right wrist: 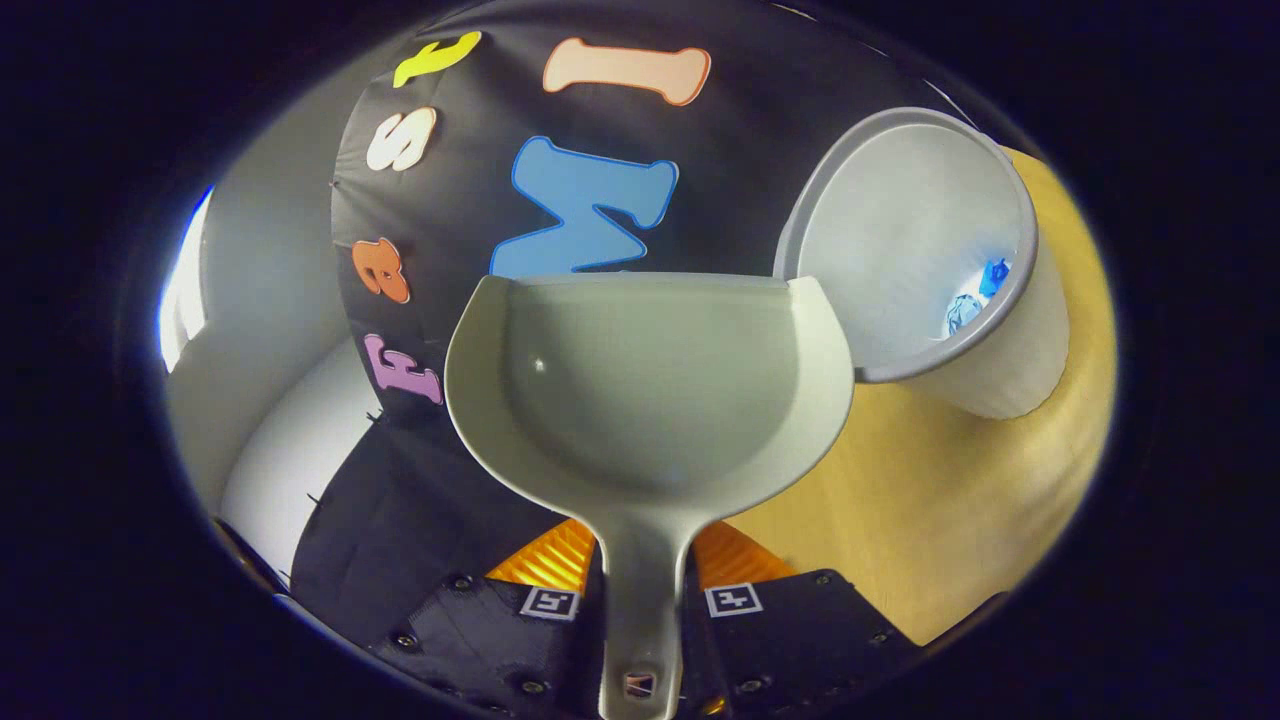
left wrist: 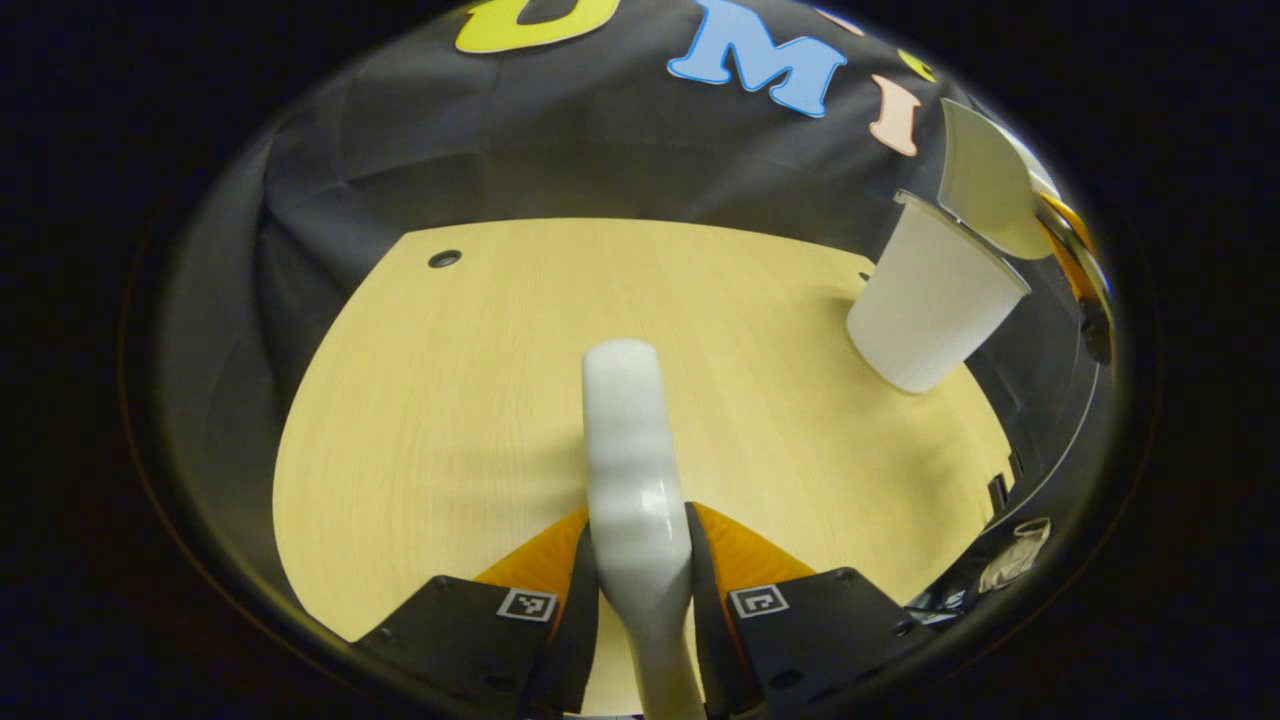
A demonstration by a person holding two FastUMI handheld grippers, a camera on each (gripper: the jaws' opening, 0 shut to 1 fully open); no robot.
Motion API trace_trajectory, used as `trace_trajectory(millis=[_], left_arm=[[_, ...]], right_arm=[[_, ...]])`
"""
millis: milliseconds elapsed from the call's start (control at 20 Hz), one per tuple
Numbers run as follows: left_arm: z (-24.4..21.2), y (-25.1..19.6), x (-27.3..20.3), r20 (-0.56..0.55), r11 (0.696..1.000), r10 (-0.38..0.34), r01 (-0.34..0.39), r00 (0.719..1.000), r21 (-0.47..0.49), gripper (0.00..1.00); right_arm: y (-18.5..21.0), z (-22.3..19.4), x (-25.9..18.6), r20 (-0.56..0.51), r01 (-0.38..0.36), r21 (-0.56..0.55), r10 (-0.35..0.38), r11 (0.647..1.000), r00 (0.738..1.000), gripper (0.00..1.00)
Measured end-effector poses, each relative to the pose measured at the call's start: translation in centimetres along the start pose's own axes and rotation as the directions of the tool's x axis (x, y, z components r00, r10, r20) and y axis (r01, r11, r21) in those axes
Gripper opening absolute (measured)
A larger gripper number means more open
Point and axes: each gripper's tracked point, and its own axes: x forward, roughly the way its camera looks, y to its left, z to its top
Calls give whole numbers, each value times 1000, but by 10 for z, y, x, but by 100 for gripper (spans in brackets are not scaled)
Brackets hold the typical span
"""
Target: Pick up the small broom and dustpan from the desktop, sweep the trash into the dustpan with the broom, and then empty the trash into the garbage bin.
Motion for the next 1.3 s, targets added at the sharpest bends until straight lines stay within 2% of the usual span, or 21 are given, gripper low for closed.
trace_trajectory(millis=[100,200,350,500,600,800,900,1000,1050,1250,1300], left_arm=[[-7,6,-3,-12,1000,9,-9,1000,-4,46],[-13,13,-6,-25,1000,20,-20,999,0,46],[-21,21,-10,-44,1000,21,-21,999,-8,46],[-23,33,-11,-57,1000,22,-23,998,-14,46],[-25,41,-8,-68,1000,17,-18,998,-19,46],[-33,55,6,-100,1000,13,-15,995,-24,46],[-27,59,14,-108,1000,7,-10,994,-20,46],[-16,62,24,-110,1000,11,-12,994,-11,48],[-13,58,30,-111,1000,15,-16,994,-5,46],[-17,54,41,-131,1000,17,-17,991,2,51],[-19,52,44,-136,1000,25,-24,990,9,46]], right_arm=[[-12,-23,5,-22,79,-107,-82,991,996,31],[-21,-44,8,-37,143,-208,-154,968,987,31],[-39,-70,20,-36,229,-322,-254,918,967,31],[-67,-90,27,-16,324,-417,-363,849,932,31],[-86,-106,29,2,389,-468,-439,794,898,31],[-138,-143,26,9,508,-543,-600,669,800,31],[-164,-163,23,0,541,-567,-656,622,755,31],[-178,-176,20,-6,566,-583,-699,583,715,31],[-185,-182,19,-13,575,-589,-717,569,697,32],[-200,-196,13,-35,609,-587,-768,534,639,31],[-204,-198,12,-37,616,-593,-781,519,623,32]])
